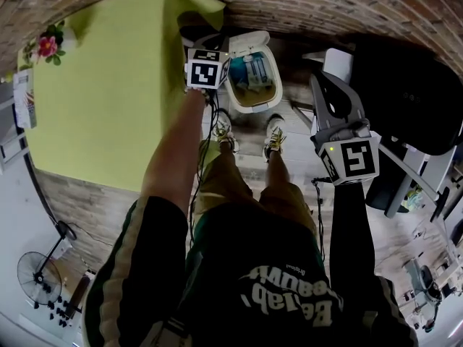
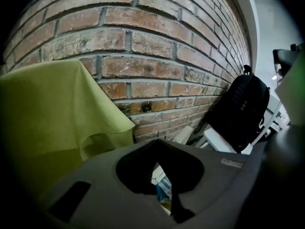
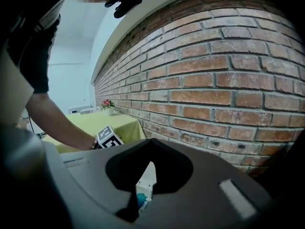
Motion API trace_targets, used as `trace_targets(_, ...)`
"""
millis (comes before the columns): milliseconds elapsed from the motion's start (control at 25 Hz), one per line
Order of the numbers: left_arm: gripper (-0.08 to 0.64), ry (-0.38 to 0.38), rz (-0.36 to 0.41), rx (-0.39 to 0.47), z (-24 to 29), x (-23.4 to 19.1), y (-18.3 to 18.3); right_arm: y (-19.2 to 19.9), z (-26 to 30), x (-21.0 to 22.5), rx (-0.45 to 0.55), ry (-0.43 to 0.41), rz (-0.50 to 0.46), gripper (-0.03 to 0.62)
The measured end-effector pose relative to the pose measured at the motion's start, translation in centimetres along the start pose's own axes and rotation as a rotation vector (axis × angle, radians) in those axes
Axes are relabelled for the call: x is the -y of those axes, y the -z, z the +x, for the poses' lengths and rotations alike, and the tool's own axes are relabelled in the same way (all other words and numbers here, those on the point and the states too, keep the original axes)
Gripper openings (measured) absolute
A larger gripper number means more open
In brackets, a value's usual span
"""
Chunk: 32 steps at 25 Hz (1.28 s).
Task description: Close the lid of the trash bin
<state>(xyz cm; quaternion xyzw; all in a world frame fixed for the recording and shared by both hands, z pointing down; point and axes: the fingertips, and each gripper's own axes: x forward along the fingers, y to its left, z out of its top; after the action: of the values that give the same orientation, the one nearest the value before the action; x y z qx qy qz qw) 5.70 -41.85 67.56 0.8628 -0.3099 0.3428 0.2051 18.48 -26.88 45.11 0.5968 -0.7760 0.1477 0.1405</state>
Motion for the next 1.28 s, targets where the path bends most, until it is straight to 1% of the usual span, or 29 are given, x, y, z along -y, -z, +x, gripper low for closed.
trace_targets(200, 0.005, -0.002, -0.018, 0.001, 0.4, -0.4, -0.3, 0.4, 0.1, 0.2, -0.015, 0.005, 0.009, 0.011)
trace_targets(360, 0.005, -0.004, -0.011, -0.009, 0.6, -0.7, -0.5, 0.5, 0.3, 0.2, -0.012, 0.001, 0.0, 0.011)
trace_targets(520, 0.005, -0.002, -0.001, -0.019, 0.8, -0.7, -0.4, 0.6, 0.3, 0.1, -0.019, 0.003, 0.014, 0.011)
trace_targets(600, 0.005, -0.001, -0.016, -0.021, 1.0, -0.8, -0.3, 0.6, 0.4, 0.1, -0.019, 0.003, 0.018, 0.011)
trace_targets(760, 0.005, -0.003, -0.05, -0.034, 1.1, -1.0, 0.4, 0.5, 0.5, 0.2, -0.004, -0.002, 0.007, 0.011)
trace_targets(840, 0.005, 0.001, -0.063, -0.043, 1.2, -0.9, 0.9, 0.6, 0.5, 0.3, -0.006, 0.003, 0.02, 0.011)
trace_targets(1000, 0.005, 0.008, -0.07, -0.057, 1.2, -0.3, 1.8, 0.8, 0.3, 0.5, 0.006, 0.008, 0.051, 0.011)
trace_targets(1280, 0.005, 0.016, -0.086, -0.064, 1.0, 1.4, 3.4, 2.1, -0.4, 0.4, -0.004, 0.01, 0.061, 0.011)
